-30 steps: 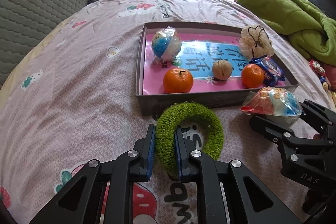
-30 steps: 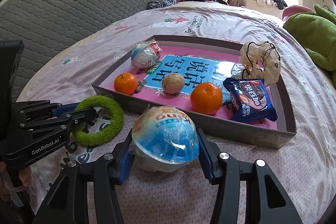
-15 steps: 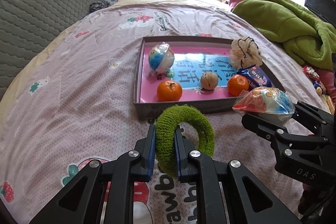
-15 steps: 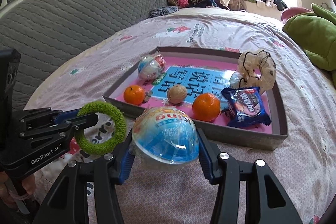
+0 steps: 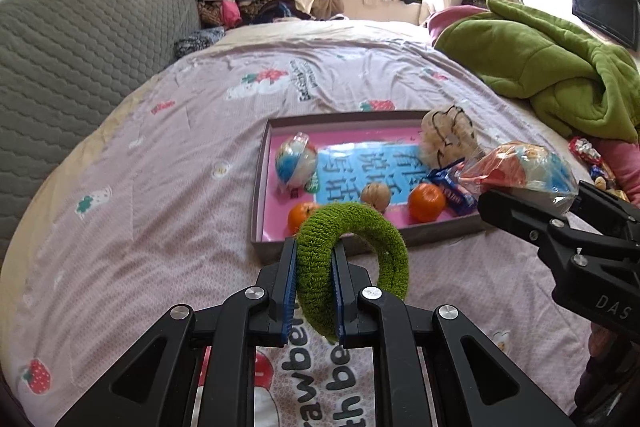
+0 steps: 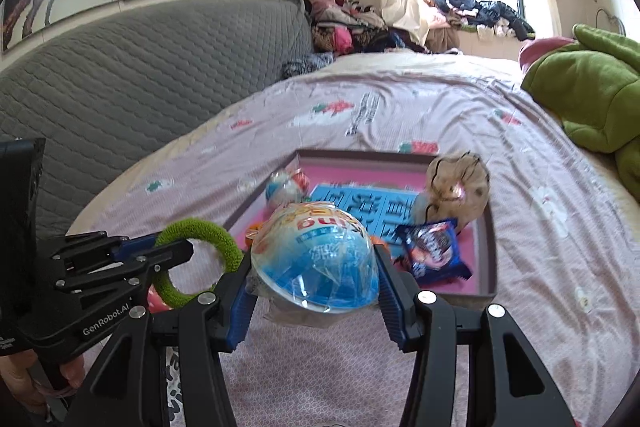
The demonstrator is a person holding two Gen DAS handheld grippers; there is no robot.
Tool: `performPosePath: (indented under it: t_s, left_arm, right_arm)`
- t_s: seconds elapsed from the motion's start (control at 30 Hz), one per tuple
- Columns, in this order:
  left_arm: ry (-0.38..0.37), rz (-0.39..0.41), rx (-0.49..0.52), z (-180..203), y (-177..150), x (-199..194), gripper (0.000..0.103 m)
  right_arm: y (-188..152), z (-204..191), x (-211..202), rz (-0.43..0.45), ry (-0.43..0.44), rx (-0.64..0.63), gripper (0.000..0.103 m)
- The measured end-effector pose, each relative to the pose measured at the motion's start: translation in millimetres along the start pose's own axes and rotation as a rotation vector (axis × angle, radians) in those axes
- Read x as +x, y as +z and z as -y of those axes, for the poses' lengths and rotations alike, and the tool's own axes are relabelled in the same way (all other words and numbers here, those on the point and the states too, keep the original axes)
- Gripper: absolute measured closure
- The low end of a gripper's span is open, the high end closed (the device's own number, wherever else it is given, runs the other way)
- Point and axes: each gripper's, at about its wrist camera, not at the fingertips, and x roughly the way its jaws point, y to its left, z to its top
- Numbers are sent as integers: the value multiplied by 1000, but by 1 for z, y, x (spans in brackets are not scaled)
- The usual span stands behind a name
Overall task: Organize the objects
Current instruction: 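Lift the green ring with left tool while right tool carries the wrapped egg over the tray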
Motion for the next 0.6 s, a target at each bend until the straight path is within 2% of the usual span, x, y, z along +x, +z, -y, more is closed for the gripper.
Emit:
performPosePath:
  t_s: [0.6]
  left_arm:
    - [13, 86, 55, 34, 55, -10, 88]
  right_arm:
    - [44, 21, -43, 140, -39, -12, 49]
